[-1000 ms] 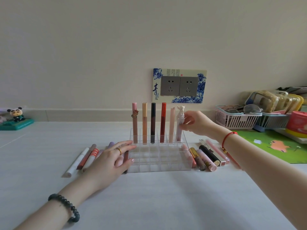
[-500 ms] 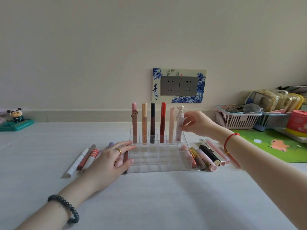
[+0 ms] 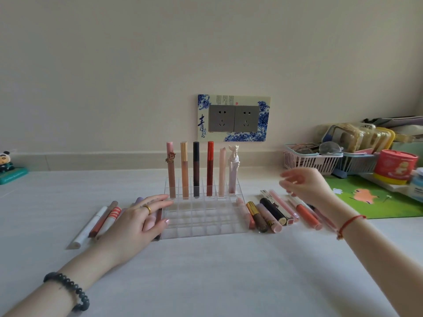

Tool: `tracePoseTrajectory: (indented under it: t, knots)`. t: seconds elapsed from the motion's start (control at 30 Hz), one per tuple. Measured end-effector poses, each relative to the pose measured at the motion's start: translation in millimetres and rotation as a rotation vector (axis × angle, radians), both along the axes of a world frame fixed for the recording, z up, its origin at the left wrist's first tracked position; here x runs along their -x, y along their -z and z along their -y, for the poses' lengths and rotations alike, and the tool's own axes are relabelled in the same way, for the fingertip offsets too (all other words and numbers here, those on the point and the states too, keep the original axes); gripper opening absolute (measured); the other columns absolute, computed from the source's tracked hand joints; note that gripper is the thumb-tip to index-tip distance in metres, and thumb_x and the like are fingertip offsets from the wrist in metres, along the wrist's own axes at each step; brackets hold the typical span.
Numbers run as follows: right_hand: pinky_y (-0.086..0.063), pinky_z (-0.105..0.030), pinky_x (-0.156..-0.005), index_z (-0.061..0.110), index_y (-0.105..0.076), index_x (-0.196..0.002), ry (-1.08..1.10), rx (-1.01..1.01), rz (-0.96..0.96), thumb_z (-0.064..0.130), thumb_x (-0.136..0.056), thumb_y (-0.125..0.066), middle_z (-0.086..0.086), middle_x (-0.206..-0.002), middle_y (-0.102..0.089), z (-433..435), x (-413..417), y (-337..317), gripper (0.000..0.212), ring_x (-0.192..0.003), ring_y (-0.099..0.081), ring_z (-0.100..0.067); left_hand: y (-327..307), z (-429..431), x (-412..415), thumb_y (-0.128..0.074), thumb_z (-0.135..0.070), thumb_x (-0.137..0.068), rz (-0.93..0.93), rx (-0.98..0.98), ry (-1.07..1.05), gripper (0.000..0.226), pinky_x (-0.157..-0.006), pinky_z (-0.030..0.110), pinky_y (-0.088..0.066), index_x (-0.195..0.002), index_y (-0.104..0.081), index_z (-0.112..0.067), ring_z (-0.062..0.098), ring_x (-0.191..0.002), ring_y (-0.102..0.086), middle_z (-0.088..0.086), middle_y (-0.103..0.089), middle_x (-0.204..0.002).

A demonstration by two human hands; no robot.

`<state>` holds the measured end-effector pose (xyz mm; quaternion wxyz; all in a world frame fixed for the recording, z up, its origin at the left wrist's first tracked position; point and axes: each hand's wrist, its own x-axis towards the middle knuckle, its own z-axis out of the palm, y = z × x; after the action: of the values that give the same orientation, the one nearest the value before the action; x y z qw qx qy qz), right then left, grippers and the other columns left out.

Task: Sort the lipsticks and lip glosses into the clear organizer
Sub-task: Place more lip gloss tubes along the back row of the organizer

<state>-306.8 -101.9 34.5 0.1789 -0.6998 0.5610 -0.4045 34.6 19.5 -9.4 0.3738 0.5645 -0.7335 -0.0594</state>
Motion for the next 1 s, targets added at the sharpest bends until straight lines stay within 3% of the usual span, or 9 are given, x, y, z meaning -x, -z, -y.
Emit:
tracePoseTrajectory:
  t: [0.07, 0.13, 0.33, 0.43, 0.57, 0.67, 0.77, 0.87, 1.0]
  knots:
    - [-0.052, -0.031, -0.069, 0.008, -0.066, -0.099, 0.097, -0.011, -0.065, 0.011, -0.078, -0.066, -0.007, -0.084, -0.068, -1.3, 7.9, 19.5, 0.021, -0.072, -0.062, -0.020, -0.2, -0.5, 0.8, -0.062, -0.020, -0.084, 0.013, 0.007, 0.005, 0.035, -0.105, 0.024, -0.033, -0.112, -0.056, -0.040, 0.000, -0.116, -0.049, -0.021, -0.048, -0.126]
    - [-0.042, -0.024, -0.070, 0.009, -0.068, -0.096, 0.156, 0.001, -0.171, 0.013, -0.077, -0.066, -0.003, -0.080, -0.065, -0.1, 12.1, 30.1, 0.020, -0.073, -0.058, -0.018, -1.2, -0.8, 0.3, -0.063, -0.019, -0.083, 0.019, 0.017, 0.008, 0.036, -0.103, 0.021, -0.032, -0.110, -0.055, -0.042, -0.001, -0.115, -0.048, -0.018, -0.049, -0.128]
    - [-0.043, -0.024, -0.056, 0.008, -0.071, -0.072, 0.165, -0.010, -0.375, 0.019, -0.079, -0.059, -0.009, -0.074, -0.070, -1.6, 4.4, 34.9, 0.019, -0.065, -0.059, -0.023, -2.0, -2.2, 0.5, -0.064, -0.019, -0.083, 0.079, 0.029, -0.006, 0.038, -0.089, -0.008, -0.019, -0.108, -0.053, -0.045, -0.004, -0.119, -0.042, -0.025, -0.045, -0.125]
    - [-0.037, -0.024, -0.052, 0.008, -0.068, -0.062, 0.169, -0.020, -0.428, 0.027, -0.081, -0.056, -0.011, -0.064, -0.066, -1.3, 2.5, 33.9, 0.030, -0.062, -0.057, -0.025, -2.5, -2.4, 1.5, -0.064, -0.017, -0.082, 0.067, 0.036, 0.008, 0.039, -0.094, -0.004, -0.021, -0.107, -0.052, -0.045, -0.004, -0.119, -0.042, -0.026, -0.044, -0.124]
    - [-0.032, -0.024, -0.042, 0.013, -0.047, -0.039, 0.203, -0.050, -0.406, 0.041, -0.084, -0.051, -0.002, -0.041, -0.044, -2.3, -0.2, 32.0, 0.053, -0.046, -0.042, -0.022, -3.5, -3.7, 2.5, -0.062, -0.018, -0.083, 0.030, -0.001, 0.012, 0.038, -0.104, 0.023, -0.033, -0.109, -0.054, -0.044, -0.001, -0.122, -0.044, -0.023, -0.046, -0.127]
    - [-0.042, -0.027, -0.053, 0.008, -0.046, -0.047, 0.238, -0.098, -0.474, 0.055, -0.085, -0.044, -0.005, -0.045, -0.045, -0.2, -5.4, 28.4, 0.061, -0.045, -0.041, -0.024, -4.5, -4.6, 3.5, -0.062, -0.020, -0.083, 0.042, 0.005, 0.004, 0.036, -0.102, 0.018, -0.031, -0.110, -0.054, -0.043, -0.003, -0.121, -0.044, -0.027, -0.044, -0.126]
    - [-0.038, -0.026, -0.049, 0.012, -0.034, -0.047, 0.245, -0.128, -0.559, 0.057, -0.086, -0.040, -0.002, -0.040, -0.041, 4.1, -7.7, 24.9, 0.061, -0.040, -0.036, -0.016, -5.3, -4.9, 4.3, -0.062, -0.020, -0.084, 0.074, 0.016, -0.008, 0.037, -0.093, 0.003, -0.023, -0.108, -0.052, -0.045, -0.005, -0.119, -0.042, -0.028, -0.043, -0.124]
    - [-0.040, -0.026, -0.049, 0.011, -0.037, -0.049, 0.237, -0.157, -0.600, 0.058, -0.087, -0.037, -0.002, -0.042, -0.044, 6.6, -7.4, 21.5, 0.060, -0.041, -0.039, -0.014, -6.3, -5.4, 4.8, -0.062, -0.021, -0.084, 0.107, 0.023, -0.031, 0.036, -0.088, -0.008, -0.017, -0.112, -0.054, -0.042, -0.003, -0.115, -0.044, -0.024, -0.044, -0.126]
    - [-0.045, -0.028, -0.054, 0.010, -0.040, -0.053, 0.225, -0.175, -0.592, 0.054, -0.088, -0.036, -0.004, -0.050, -0.047, 4.2, -8.3, 21.2, 0.057, -0.050, -0.049, -0.021, -6.1, -5.1, 5.8, -0.062, -0.021, -0.084, 0.064, 0.013, -0.010, 0.035, -0.093, 0.000, -0.021, -0.112, -0.054, -0.041, -0.005, -0.118, -0.042, -0.024, -0.044, -0.126]
